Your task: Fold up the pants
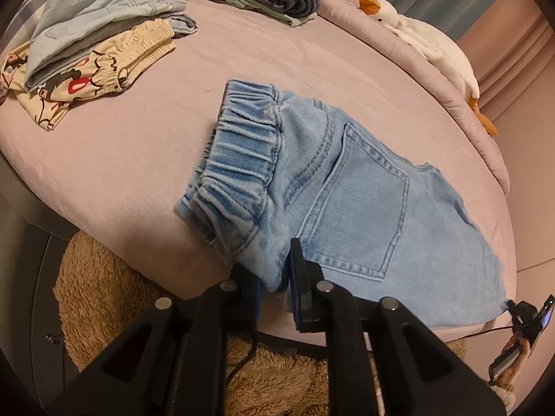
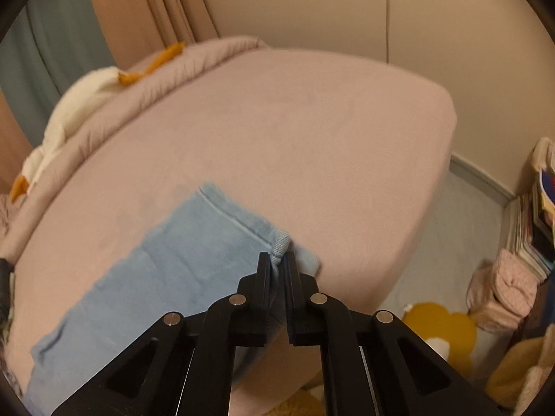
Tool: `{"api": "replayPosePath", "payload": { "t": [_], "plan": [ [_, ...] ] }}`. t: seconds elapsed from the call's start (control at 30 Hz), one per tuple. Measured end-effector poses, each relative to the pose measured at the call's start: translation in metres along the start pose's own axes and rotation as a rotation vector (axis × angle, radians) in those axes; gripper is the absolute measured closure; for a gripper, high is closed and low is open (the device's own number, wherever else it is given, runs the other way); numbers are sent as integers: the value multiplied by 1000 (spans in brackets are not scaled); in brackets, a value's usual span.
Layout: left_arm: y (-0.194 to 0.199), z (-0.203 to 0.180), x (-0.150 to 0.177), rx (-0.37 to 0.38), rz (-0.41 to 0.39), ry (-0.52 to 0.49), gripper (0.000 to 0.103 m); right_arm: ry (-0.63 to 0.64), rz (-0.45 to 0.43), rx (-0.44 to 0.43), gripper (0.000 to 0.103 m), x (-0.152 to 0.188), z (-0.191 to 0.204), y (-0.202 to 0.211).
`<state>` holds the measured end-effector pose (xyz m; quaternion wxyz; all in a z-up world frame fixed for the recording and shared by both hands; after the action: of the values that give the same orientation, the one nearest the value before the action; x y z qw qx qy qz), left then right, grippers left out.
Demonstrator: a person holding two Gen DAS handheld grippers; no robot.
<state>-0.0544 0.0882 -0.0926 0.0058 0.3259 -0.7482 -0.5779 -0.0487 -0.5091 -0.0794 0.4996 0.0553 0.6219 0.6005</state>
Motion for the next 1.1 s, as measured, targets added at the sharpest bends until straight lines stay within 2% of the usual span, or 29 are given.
{"api": "replayPosePath", "payload": {
  "t": [0.17,0.43,0.53,0.57,0.63,0.67,0.7,0.77,0.8,0.9,1.0,1.1],
  "plan": [
    [1,1,9,2,12,-15,90,-18,-56,-22,96,-10,3,12],
    [-7,8,10,11,20,-5,86,-40,80,91,96,11,-3,-37],
    [-6,8,9,4,19,-13,85,2,77,124,96,13,2,-39],
    [-4,7,9,-3,18,-15,83,16,81,142,96,12,4,-37],
    [2,8,8,-29,11,-20,68,34,95,175,90,10,11,-31],
    [5,8,7,-33,5,-19,64,46,101,175,80,10,16,-28],
    [11,11,6,-25,-10,-13,58,60,97,159,66,10,22,-23],
    [21,16,3,3,-36,0,48,91,57,107,48,12,38,-8],
    [26,19,0,9,-50,9,44,112,43,91,47,13,47,-2],
    [38,26,-10,-2,-88,33,43,217,30,0,47,21,89,13],
    [43,32,-24,27,-118,50,36,351,53,-164,47,36,142,24],
    [34,32,-36,21,-103,50,35,497,133,-337,47,60,201,29]
  ]
}}
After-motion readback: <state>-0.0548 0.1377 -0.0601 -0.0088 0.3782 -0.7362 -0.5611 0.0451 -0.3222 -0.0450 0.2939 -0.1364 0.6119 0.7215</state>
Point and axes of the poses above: each gripper's, at about its wrist camera, not at the fingertips, and y roughly against the way its jaws point, z to its left, x to its underside, the point moved 2 cm from there along -y, roughly the way its jaws point, and after that the axes turned 5 degrees about z, right-handed, at the moved point
